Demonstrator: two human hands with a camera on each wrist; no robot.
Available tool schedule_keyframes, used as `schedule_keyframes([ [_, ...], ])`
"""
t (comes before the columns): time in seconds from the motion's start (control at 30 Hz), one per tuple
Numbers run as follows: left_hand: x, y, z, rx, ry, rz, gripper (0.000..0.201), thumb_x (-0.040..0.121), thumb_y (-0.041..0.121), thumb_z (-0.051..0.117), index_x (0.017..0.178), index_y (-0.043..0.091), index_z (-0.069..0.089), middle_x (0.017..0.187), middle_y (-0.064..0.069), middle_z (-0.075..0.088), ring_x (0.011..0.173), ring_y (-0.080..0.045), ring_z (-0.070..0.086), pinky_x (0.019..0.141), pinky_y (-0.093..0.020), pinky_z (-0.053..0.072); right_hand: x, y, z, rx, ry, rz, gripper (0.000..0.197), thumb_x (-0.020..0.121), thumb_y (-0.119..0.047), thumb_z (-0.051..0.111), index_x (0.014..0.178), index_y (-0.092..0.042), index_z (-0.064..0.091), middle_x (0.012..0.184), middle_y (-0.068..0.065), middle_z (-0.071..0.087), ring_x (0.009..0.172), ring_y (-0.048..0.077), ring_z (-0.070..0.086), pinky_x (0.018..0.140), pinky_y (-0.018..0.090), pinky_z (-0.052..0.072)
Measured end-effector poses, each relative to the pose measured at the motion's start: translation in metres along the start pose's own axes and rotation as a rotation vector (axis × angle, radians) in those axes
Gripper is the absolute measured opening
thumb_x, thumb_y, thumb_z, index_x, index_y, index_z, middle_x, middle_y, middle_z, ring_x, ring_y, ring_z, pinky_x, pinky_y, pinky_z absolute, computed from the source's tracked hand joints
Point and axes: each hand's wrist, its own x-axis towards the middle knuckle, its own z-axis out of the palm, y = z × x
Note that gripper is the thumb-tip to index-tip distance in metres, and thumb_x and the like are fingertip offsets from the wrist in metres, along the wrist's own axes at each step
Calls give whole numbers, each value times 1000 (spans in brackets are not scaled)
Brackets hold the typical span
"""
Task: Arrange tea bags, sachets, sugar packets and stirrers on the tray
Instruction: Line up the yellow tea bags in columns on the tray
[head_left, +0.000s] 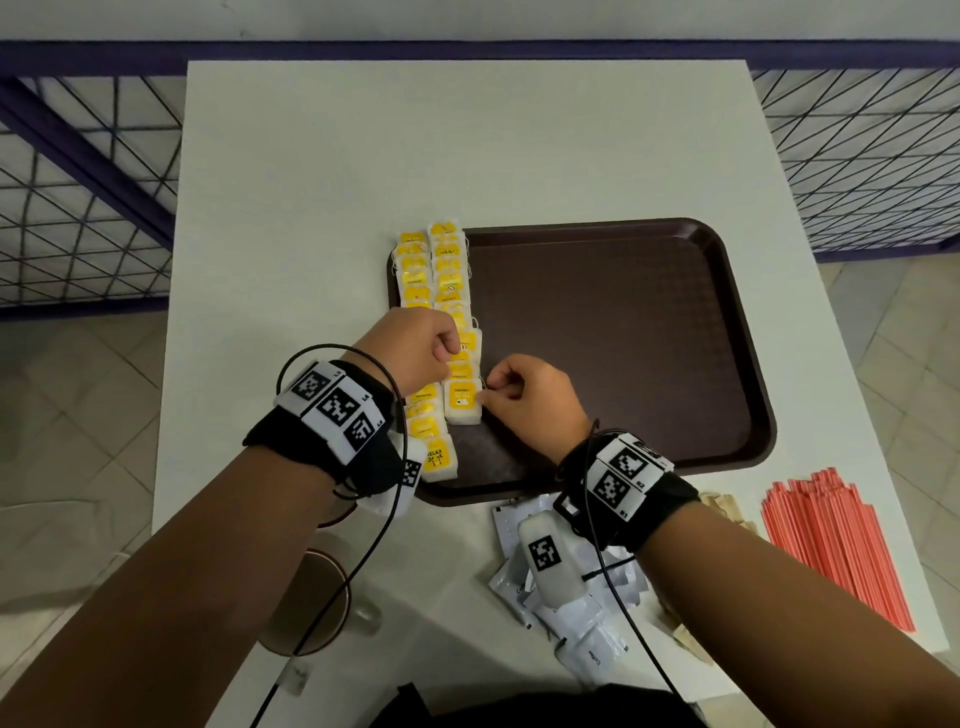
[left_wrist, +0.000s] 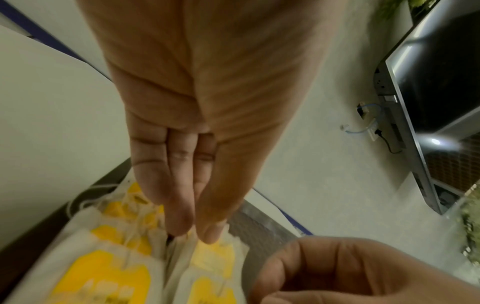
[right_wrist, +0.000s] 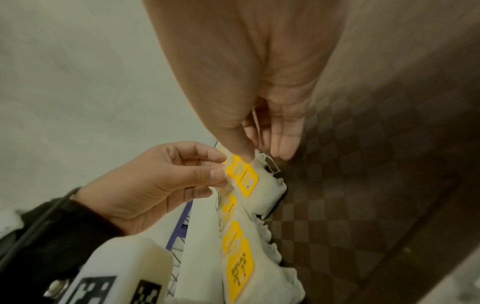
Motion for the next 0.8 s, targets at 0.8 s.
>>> schedule_keyframes([
  [0.8, 5, -10, -10, -112, 202, -57, 21, 85, 2, 56, 100, 10, 70, 100, -5, 69, 83, -8, 56, 73, -12, 38, 24, -4, 0, 128, 37, -17, 35, 87, 1, 50, 117, -12, 63, 114, 4, 67, 104, 9, 62, 97, 23, 47],
])
